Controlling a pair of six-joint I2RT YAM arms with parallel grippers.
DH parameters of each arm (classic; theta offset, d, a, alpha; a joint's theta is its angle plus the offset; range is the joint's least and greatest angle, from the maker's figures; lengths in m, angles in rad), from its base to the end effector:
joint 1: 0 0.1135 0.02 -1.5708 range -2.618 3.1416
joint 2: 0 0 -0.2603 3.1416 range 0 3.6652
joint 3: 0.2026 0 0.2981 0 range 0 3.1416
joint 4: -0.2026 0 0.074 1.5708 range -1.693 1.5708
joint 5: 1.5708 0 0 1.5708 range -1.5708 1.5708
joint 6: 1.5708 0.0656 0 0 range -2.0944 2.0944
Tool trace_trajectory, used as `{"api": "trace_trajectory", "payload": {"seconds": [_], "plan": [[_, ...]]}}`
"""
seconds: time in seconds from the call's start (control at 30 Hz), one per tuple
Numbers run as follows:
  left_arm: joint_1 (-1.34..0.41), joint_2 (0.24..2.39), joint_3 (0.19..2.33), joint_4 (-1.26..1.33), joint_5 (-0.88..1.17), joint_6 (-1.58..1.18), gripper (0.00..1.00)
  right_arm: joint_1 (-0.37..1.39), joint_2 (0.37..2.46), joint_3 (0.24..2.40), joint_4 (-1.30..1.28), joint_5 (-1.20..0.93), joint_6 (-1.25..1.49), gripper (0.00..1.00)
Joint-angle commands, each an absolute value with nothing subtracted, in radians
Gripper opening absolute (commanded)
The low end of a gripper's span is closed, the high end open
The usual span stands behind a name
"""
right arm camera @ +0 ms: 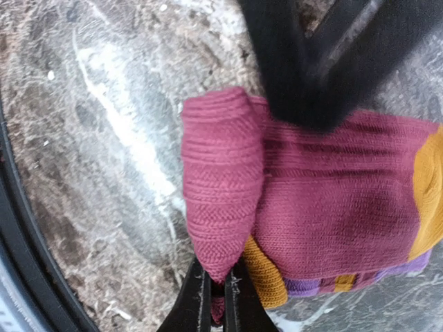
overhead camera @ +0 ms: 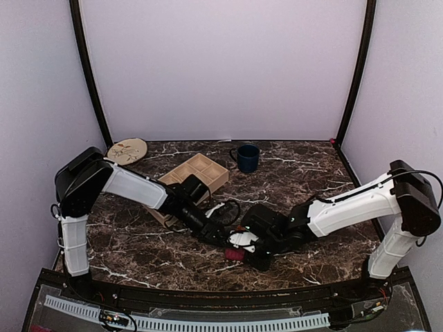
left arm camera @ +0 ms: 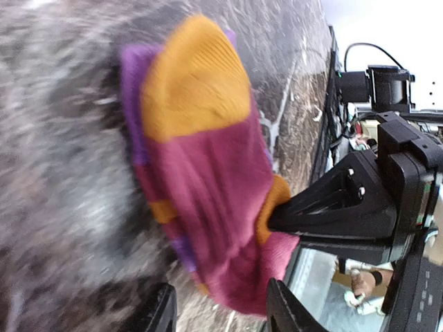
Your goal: Roll the socks
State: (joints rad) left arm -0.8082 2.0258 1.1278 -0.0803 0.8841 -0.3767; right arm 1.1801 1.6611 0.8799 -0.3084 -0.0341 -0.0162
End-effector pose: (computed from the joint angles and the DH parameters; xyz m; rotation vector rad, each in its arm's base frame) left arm 0.2589 -0.3444 0.0604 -0.9589 -2.5534 1.5200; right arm 0.1341 0.3315 0.0860 -1.5463 2.2489 0.4069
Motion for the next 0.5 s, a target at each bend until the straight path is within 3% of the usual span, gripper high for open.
{"api": "trace_trajectory", "payload": {"seconds": [0.0, 0.47], "plan": [[-0.795, 1.936, 1.041, 0.071, 0.706, -0.443, 0.47, 1.14, 1.638, 0.885, -0.361, -0.18, 0.021, 0.0], [-0.904, 1.735, 0.889, 0.214, 0.422, -0.255, 0.46, 1.006, 1.733, 0.983, -0.422, -0.484, 0.016, 0.0]]}}
